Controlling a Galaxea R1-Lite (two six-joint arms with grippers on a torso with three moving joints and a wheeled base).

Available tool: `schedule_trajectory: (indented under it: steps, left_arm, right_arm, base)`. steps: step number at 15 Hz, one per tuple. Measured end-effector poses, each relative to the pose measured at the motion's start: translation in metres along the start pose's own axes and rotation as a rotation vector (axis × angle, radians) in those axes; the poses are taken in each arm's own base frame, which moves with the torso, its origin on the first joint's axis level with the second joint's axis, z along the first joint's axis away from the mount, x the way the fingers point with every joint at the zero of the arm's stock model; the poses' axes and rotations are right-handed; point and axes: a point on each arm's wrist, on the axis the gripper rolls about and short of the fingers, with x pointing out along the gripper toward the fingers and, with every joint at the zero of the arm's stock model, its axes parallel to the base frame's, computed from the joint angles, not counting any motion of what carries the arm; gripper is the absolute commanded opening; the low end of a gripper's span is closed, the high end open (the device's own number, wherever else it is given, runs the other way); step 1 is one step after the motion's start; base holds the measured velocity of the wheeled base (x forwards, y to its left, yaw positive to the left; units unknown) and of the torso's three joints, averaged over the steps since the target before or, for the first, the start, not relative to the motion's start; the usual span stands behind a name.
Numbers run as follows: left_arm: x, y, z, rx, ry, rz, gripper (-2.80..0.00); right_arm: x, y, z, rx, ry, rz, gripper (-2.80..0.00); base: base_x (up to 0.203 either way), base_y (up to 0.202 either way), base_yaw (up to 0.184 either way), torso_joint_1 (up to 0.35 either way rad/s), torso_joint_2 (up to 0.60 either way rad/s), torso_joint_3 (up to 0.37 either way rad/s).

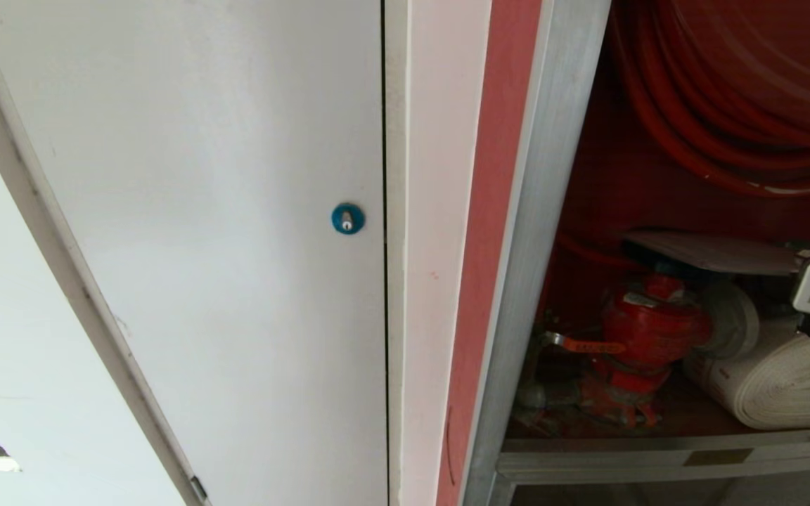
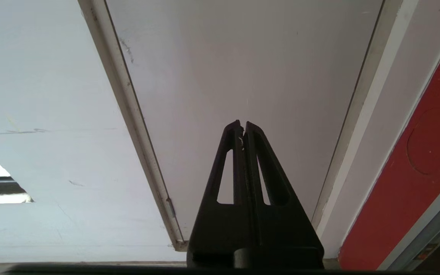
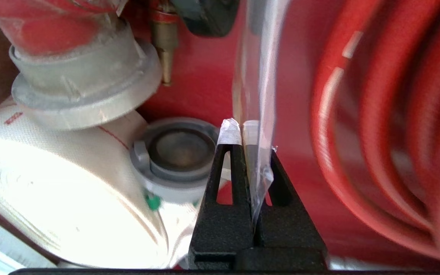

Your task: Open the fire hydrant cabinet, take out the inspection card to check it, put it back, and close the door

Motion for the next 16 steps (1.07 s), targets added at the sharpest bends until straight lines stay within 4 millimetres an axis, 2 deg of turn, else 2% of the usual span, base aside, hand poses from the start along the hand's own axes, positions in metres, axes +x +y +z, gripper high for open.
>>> schedule_trajectory:
  steps: [16]
  left_arm:
    - [0.0,0.0,0.0,0.0,0.0,0.0,-2.8]
  right_arm:
    - [-0.085,-0.001,0.014,-0.04,0.051,-0.224,-2.8]
  base:
    - [0.0,0.0,0.0,0.0,0.0,0.0]
